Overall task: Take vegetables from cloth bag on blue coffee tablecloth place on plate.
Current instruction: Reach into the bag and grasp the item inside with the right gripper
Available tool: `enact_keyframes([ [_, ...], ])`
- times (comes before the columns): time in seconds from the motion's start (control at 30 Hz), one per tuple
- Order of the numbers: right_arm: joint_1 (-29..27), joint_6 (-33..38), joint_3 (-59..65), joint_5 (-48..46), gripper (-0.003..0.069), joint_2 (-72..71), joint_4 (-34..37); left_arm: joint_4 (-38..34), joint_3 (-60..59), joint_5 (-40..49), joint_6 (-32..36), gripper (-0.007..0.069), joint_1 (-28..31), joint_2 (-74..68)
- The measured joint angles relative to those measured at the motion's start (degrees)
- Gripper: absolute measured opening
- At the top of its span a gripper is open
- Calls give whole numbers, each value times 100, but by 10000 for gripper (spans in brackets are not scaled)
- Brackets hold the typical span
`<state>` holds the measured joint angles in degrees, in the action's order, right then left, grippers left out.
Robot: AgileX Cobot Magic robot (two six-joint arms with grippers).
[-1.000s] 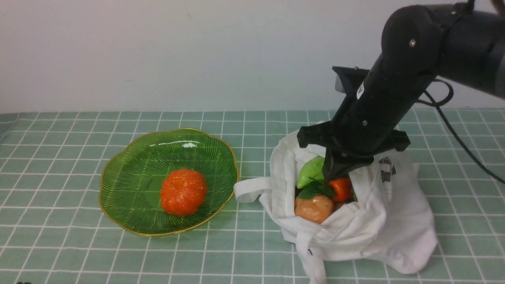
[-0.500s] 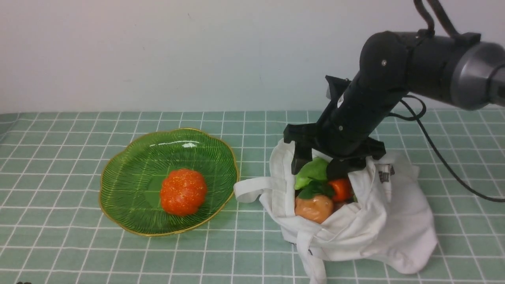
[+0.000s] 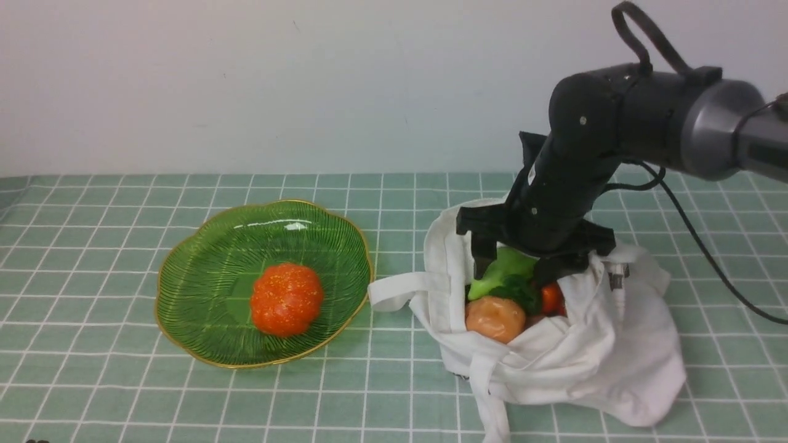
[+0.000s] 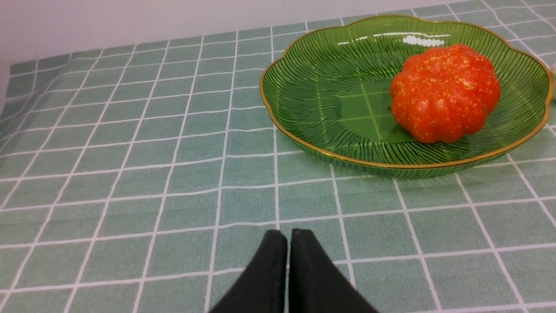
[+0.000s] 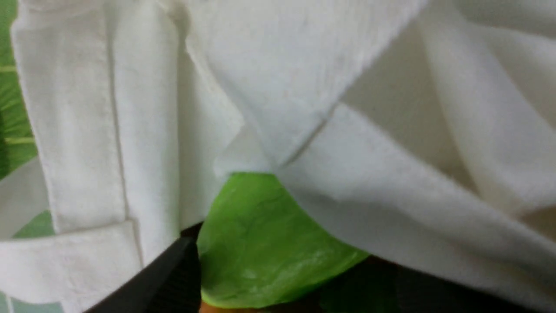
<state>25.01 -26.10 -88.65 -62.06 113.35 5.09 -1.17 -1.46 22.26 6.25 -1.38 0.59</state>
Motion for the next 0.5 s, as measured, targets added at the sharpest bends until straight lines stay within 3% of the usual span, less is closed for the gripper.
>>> enact_keyframes([
  [0.27,0,1282,-5,-659,542,-103,-104,0,0,0,0,-8,0,0],
  [0.5,203,1526,1,-809,538,-855,-207,0,0,0,0,-8,0,0],
])
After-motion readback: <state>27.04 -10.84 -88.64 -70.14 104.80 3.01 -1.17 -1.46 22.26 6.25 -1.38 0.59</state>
